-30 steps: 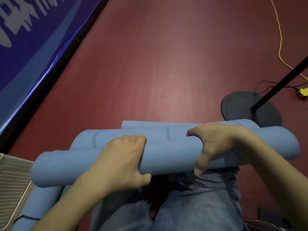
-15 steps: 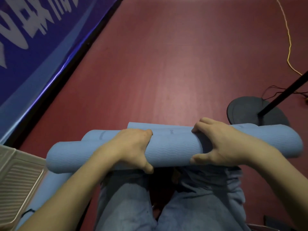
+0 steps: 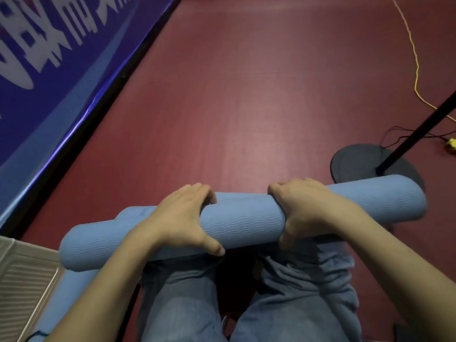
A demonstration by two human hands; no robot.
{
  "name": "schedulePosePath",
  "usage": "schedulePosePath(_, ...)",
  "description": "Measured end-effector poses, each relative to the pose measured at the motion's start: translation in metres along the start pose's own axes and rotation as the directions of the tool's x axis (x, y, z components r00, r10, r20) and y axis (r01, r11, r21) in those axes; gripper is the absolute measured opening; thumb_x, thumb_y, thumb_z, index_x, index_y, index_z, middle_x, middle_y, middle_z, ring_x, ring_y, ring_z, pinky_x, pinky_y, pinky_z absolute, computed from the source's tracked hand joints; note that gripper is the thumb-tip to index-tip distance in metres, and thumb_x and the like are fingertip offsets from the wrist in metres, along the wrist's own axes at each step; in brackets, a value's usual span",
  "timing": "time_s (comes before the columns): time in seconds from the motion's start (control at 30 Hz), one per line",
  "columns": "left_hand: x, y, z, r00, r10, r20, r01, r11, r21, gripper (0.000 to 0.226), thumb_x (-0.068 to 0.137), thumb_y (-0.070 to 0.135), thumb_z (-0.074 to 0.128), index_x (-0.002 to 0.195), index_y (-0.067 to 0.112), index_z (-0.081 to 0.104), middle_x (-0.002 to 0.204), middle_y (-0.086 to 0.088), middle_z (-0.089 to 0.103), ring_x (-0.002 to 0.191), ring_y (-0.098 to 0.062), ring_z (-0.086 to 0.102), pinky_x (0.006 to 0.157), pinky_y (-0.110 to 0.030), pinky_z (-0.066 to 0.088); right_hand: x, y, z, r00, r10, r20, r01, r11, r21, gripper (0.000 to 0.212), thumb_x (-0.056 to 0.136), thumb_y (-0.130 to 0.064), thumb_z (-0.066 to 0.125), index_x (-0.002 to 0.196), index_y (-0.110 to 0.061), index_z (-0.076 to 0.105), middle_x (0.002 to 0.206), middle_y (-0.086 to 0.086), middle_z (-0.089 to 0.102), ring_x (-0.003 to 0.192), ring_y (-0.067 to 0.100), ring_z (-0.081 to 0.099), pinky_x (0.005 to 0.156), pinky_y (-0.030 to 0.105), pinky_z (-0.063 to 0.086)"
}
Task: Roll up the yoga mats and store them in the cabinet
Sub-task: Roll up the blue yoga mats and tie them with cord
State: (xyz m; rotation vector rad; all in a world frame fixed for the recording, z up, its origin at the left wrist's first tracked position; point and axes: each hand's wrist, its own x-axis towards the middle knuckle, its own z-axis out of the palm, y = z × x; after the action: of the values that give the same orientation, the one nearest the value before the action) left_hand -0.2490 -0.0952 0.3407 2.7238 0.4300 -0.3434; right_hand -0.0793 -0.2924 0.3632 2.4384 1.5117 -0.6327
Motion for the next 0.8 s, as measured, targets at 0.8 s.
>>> schedulePosePath(0.8,0.025,0.026,-0.027,0.978,-0.118,0.173,0.047,0.93,0.365,0.071,0.047,0.069,0.086,0.091,0.018,0.063,0.086,0.001,0.068,0.076,-0.024,0.064,0.062,-0.033,0.05,0.028,0.018,-0.018,0.983,0.004,0.183,-0.044,0.976,0.214,0.076,0.049,-0.061,0.086,0.113,-0.034,0.056,0.105,-0.014,0.066,0.094,0.015,0.063,0.083,0.036,0.053)
